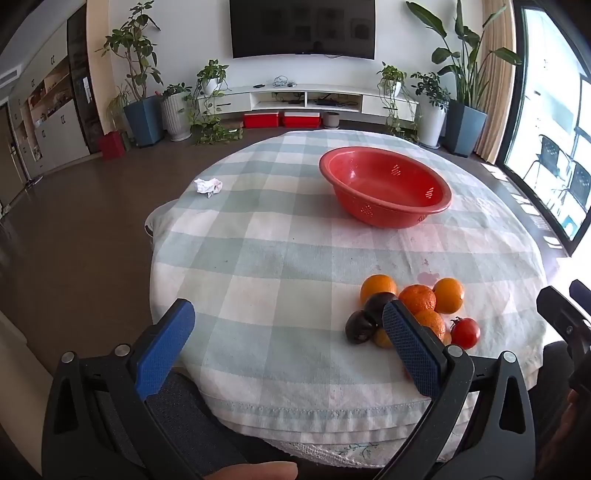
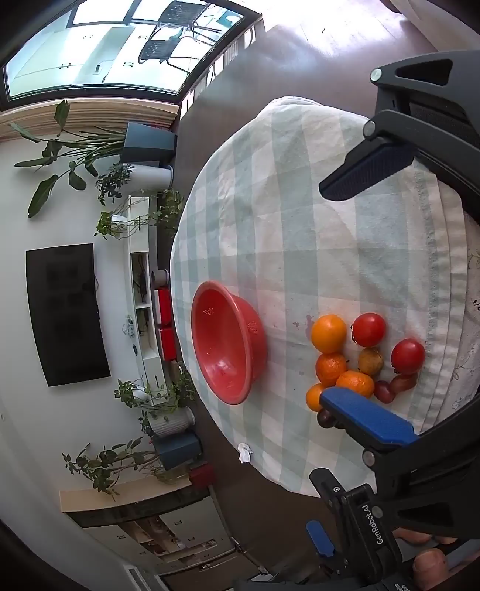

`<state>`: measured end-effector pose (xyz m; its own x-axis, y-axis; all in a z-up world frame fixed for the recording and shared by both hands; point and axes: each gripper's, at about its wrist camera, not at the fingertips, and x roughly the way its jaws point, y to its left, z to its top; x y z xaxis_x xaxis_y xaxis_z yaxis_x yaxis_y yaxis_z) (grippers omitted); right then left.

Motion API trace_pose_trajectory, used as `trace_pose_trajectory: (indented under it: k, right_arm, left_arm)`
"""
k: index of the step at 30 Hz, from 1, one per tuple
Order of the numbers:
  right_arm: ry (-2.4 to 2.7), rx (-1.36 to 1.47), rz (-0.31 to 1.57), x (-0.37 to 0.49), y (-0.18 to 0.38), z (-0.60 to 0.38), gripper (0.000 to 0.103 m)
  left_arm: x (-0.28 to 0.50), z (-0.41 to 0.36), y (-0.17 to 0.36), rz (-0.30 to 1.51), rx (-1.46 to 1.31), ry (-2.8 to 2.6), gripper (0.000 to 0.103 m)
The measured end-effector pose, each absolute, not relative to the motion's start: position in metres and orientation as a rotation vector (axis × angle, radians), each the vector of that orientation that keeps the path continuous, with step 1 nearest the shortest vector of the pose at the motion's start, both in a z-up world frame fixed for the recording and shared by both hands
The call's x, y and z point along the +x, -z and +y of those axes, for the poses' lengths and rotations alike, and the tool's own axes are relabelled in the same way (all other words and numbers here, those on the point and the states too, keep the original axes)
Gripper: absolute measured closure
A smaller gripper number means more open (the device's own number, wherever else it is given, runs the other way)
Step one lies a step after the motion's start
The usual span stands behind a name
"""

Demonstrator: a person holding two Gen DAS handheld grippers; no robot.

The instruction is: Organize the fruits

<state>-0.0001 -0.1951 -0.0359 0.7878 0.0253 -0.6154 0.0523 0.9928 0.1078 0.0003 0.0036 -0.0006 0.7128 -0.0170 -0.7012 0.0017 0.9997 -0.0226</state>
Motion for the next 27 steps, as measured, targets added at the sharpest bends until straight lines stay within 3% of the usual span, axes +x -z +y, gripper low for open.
trace_pose_trajectory:
  k: [27]
  right_arm:
    - [0.016,0.122,0.686,-0.002,0.049,-0.193,0.0]
  left_arm:
    - [-0.001,-0.003,0.019,0.802,0.026,-0.007,0.0]
